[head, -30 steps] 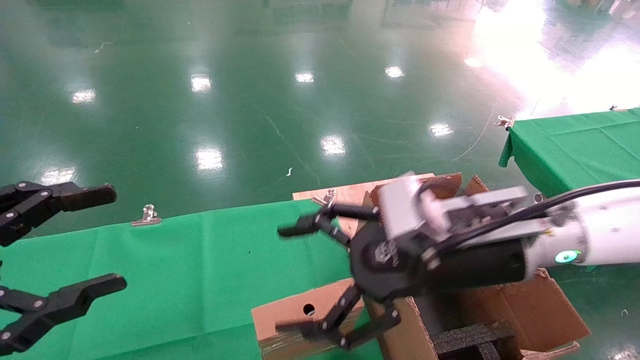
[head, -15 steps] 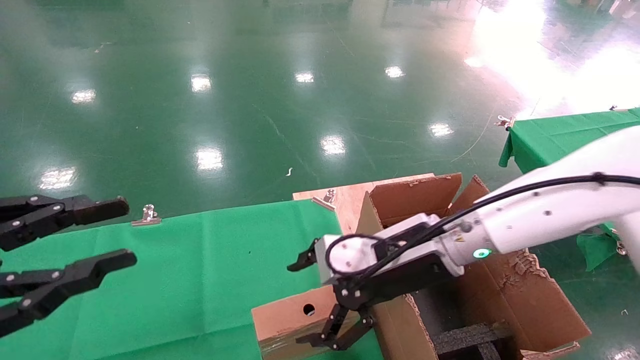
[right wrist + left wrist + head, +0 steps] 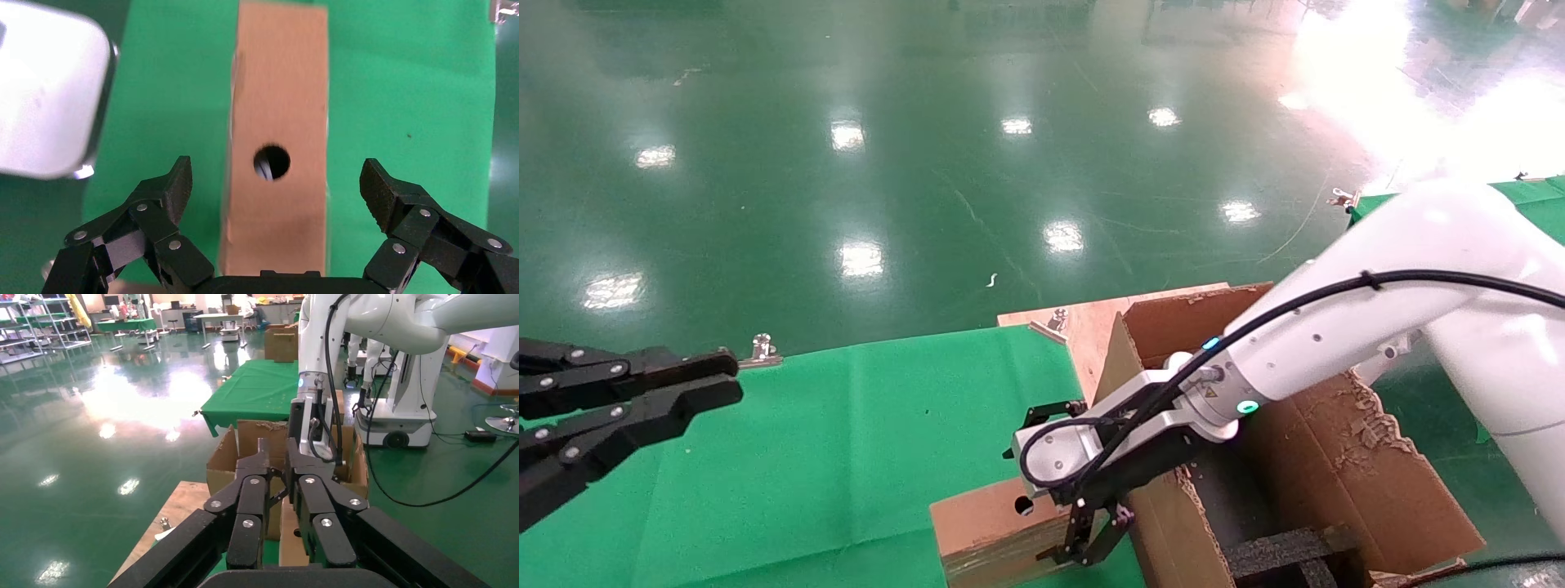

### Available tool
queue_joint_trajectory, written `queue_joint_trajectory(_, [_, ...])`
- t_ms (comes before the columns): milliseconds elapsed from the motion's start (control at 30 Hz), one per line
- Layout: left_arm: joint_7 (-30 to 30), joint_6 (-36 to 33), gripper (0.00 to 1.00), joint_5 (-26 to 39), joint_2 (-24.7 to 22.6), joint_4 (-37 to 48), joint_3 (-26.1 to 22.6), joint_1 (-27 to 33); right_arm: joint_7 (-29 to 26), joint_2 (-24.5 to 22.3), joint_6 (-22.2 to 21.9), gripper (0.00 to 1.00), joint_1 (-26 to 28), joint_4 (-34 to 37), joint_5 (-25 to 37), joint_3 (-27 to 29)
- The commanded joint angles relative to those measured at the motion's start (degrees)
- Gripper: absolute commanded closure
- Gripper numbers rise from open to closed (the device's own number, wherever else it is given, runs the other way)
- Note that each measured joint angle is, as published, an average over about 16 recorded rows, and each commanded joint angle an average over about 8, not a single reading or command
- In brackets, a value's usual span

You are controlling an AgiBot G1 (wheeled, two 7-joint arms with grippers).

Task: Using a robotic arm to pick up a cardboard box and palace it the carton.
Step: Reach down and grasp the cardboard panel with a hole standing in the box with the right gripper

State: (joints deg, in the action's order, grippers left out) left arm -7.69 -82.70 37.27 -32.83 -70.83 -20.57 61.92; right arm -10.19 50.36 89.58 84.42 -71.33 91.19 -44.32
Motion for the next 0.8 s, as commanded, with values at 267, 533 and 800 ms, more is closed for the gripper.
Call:
queue_joint_trajectory(267, [0.0, 0.0, 0.0, 0.0, 0.0, 0.0, 0.0, 0.0, 1.7, 1.8, -0.2, 0.53, 2.1, 0.0, 3.3, -3.6])
queue_joint_trajectory(533, [0.0, 0.0, 0.0, 0.0, 0.0, 0.0, 0.0, 0.0, 1.8, 2.0, -0.1, 1.0, 2.3, 0.2, 3.4, -4.0])
queue_joint_trajectory(800, [0.0, 0.0, 0.0, 0.0, 0.0, 0.0, 0.0, 0.0, 1.8, 1.8, -0.2, 1.0, 2.2, 0.0, 3.2, -3.6])
